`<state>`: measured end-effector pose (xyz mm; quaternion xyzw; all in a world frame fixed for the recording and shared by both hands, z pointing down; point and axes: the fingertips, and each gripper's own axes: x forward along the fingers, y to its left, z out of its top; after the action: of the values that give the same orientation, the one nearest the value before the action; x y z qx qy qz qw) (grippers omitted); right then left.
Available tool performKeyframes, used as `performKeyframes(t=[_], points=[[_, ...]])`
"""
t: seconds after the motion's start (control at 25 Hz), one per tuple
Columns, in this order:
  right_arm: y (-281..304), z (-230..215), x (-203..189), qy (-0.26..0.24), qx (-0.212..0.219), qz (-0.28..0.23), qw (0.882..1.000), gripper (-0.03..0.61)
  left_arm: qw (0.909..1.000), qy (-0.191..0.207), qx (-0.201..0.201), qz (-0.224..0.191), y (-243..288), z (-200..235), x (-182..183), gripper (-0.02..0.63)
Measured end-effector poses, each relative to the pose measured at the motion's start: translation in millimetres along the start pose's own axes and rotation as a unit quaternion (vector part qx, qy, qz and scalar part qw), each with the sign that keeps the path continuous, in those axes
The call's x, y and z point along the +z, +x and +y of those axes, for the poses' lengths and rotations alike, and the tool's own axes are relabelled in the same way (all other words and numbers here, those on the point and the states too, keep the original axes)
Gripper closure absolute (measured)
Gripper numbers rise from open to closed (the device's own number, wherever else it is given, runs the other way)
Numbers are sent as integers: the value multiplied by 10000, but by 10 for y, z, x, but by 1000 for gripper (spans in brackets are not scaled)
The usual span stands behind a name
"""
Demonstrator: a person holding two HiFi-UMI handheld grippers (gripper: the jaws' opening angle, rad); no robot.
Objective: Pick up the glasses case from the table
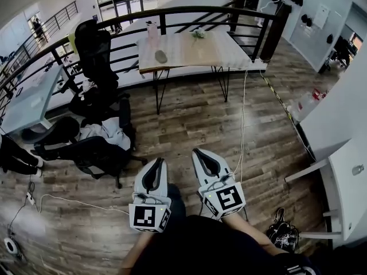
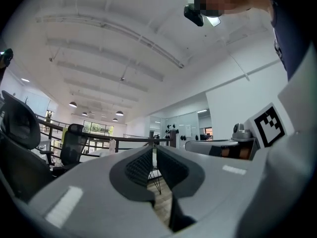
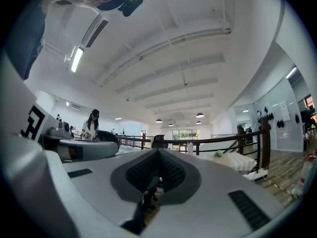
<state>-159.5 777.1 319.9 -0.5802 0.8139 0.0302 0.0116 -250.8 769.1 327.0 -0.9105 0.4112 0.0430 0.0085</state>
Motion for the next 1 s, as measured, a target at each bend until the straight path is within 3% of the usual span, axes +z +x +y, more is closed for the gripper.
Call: performKeyframes(t=[0.16,0.36,0.64,1.0], points=[[560,-248,-111,-28,-32,86,10000,571,10000,-73,12,-29,519,385,-103,598],[1442,-597,-123,-153,-182,94,9997,571,9998,-190,-92,-67,1294,1044,-137,550],[2559,-1027,-180,-91,-430,270,9987,571,9994,-120,-295,-144,2278,1866,-129,520],[3215,-1359,-548,139,-830,387,9957,571,9973,-352,-642,37,2940,2343,-369,511]])
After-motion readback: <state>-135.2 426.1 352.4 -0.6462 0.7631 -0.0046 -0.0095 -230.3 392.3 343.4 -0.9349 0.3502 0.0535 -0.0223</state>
